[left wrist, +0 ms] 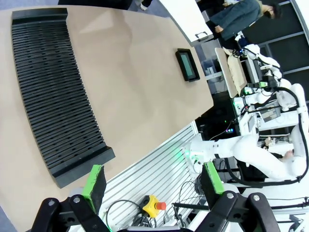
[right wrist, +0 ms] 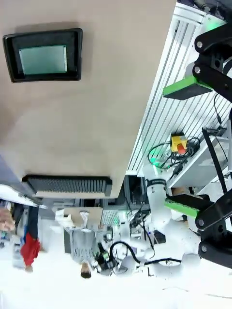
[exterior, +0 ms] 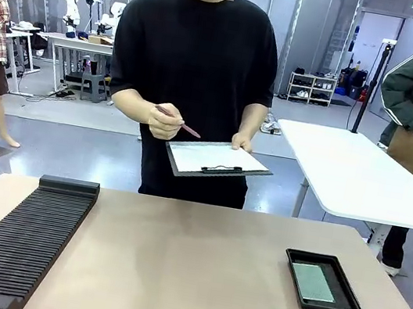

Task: Inspect the PCB.
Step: Place the Blank PCB in the ESD tray.

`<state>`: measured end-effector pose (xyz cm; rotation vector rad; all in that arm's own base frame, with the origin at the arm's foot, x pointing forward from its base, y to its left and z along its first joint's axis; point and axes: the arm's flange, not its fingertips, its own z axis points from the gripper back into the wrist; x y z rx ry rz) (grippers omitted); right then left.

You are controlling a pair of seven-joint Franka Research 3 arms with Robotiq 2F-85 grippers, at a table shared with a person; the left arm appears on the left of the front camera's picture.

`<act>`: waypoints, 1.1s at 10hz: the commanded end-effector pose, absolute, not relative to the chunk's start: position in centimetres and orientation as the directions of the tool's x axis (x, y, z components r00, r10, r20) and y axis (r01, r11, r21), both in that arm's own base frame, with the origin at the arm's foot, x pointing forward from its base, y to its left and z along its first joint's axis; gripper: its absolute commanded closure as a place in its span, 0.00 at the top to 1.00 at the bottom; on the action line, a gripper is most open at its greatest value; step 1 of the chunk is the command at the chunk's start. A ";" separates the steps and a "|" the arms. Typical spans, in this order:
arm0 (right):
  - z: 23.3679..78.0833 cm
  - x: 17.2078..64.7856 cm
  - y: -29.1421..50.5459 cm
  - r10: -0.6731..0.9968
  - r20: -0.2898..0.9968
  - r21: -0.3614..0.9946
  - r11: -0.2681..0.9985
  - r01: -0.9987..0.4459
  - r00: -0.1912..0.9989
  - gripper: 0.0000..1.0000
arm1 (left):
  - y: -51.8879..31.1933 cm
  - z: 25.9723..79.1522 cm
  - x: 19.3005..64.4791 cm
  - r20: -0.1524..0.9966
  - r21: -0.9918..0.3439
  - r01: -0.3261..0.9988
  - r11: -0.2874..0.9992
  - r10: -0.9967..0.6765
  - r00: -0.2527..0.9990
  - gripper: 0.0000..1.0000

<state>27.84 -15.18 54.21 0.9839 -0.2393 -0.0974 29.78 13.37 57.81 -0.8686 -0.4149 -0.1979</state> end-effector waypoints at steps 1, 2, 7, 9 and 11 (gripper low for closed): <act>54.9 26.9 -15.7 -0.200 0.201 0.839 0.541 -0.063 0.959 1.00 | 13.3 58.1 29.7 0.419 -0.689 0.321 0.650 -0.004 0.908 1.00; 55.2 26.5 -15.8 -0.211 0.212 0.826 0.560 -0.060 0.954 1.00 | 13.3 58.1 29.7 0.419 -0.689 0.321 0.650 -0.004 0.908 1.00; 55.2 26.5 -16.3 -0.222 0.196 0.830 0.557 -0.040 0.955 1.00 | 13.3 58.1 29.7 0.419 -0.689 0.321 0.650 -0.004 0.908 1.00; 55.2 26.5 -16.3 -0.222 0.196 0.830 0.557 -0.040 0.955 1.00 | 13.3 58.1 29.7 0.419 -0.689 0.321 0.650 -0.004 0.908 1.00; 55.2 26.5 -16.3 -0.222 0.196 0.830 0.557 -0.040 0.955 1.00 | 13.3 58.1 29.7 0.419 -0.689 0.321 0.650 -0.004 0.908 1.00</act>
